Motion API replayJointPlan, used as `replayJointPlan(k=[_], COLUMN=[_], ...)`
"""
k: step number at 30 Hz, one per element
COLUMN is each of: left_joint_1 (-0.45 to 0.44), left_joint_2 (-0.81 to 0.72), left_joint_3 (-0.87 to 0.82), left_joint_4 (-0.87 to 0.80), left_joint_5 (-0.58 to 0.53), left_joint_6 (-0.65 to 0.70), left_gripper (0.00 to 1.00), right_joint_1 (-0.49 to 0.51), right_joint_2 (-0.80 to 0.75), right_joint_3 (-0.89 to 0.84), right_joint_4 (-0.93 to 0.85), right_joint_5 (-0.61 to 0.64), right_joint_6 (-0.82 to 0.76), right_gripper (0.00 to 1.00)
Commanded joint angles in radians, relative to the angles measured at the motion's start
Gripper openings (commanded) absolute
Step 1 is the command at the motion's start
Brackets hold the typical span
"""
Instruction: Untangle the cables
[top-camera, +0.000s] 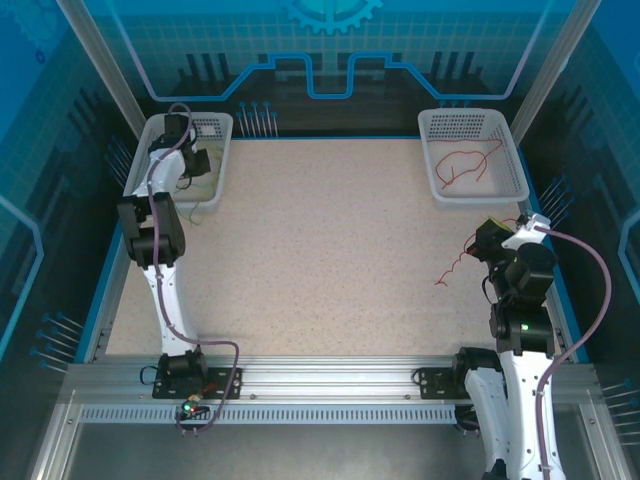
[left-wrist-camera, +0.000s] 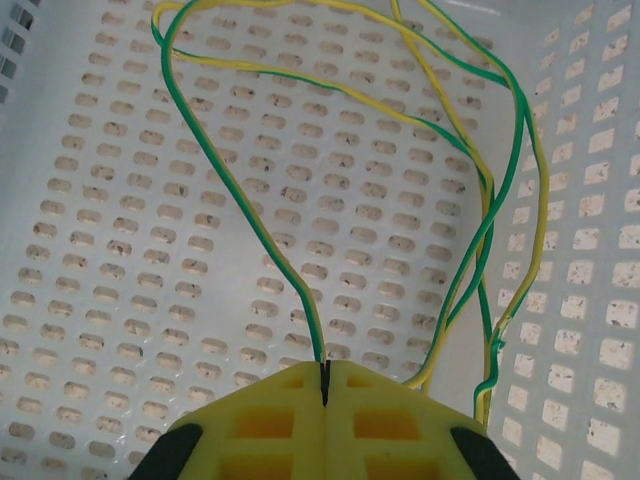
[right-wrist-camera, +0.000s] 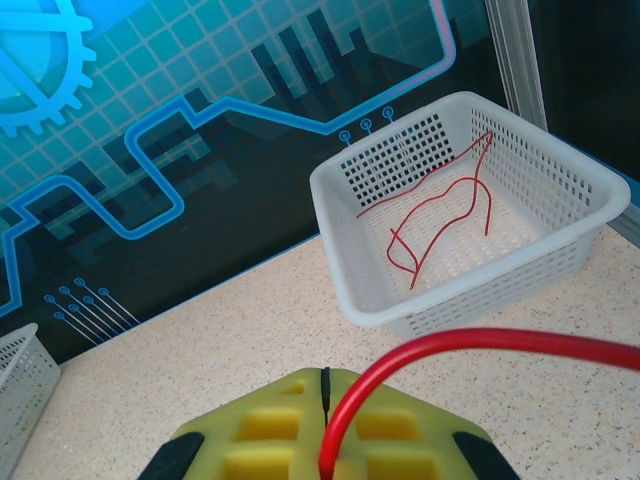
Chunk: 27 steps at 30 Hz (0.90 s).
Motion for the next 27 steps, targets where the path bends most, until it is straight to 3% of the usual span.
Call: replayJointPlan(k=[1, 4, 5, 7, 11, 20, 24, 27], left_joint_1=[0.0, -0.006, -0.01, -0.018, -0.032, -0.071, -0.1, -0.166], left_joint_2=[0.032, 0.032, 0.023, 0.003, -0.058, -0.24, -0.368, -0.543], left_joint_3=[0.078, 0.11, 0.108, 0.109, 0.107, 0.081, 0.024, -0.124], left_joint_4=[-0.066, -0.087, -0.086, -0.082, -0.09, -0.101, -0.085, -0.006], left_joint_5=[0.004, -0.005, -0.017, -0.032, -0.055, -0.126, -0.133, -0.109], left_joint_6=[-0.006, 0.002, 0.008, 0.017, 0.017, 0.037, 0.026, -0.012], left_gripper=[0.0, 0.0, 0.05, 0.33, 0.61, 0.81, 0.82, 0.82], right_joint_1=[0.009, 0.009, 0.009, 0.009, 0.011, 0.013, 0.037, 0.091], right_joint_2=[-0.01, -0.011, -0.011, -0.013, -0.013, -0.02, -0.009, 0.066], right_joint_3=[0.021, 0.024, 0.026, 0.027, 0.031, 0.029, 0.036, 0.064], right_joint_4=[0.0, 0.0, -0.001, 0.001, 0.001, -0.008, 0.023, 0.096], right_joint_5=[-0.001, -0.003, -0.002, -0.003, -0.002, -0.004, -0.036, -0.113], right_joint_6=[-0.015, -0.011, -0.011, -0.011, -0.008, -0.013, -0.021, -0.045], right_gripper=[0.0, 0.0, 0.0, 0.0, 0.0, 0.0, 0.0, 0.0])
